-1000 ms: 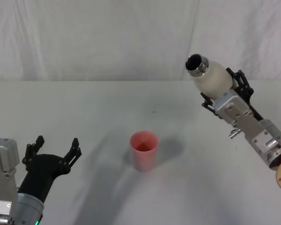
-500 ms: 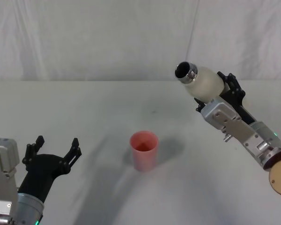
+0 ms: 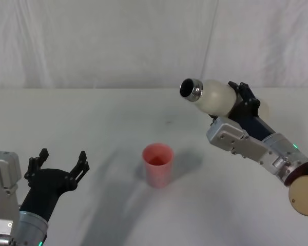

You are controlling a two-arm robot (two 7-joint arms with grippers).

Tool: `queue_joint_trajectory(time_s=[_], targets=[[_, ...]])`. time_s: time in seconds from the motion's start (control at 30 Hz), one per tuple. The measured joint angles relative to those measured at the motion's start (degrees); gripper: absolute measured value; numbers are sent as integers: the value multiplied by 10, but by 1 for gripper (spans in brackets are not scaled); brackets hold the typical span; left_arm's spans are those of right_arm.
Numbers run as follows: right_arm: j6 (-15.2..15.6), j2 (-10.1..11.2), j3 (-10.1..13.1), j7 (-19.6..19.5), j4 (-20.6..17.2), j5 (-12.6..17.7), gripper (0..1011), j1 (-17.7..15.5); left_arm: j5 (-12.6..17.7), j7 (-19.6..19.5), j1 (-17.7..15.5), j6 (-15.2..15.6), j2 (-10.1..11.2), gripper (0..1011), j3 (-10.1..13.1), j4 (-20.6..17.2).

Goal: Grasp the thermos with one hand and pour water into the cup lid.

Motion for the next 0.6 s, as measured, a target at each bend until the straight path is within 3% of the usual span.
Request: queue_joint_trajectory(time_s=[0.6], targets=[[0, 15, -31, 21, -1, -19, 948, 9, 0, 0, 0, 0, 0, 1001, 0, 0]])
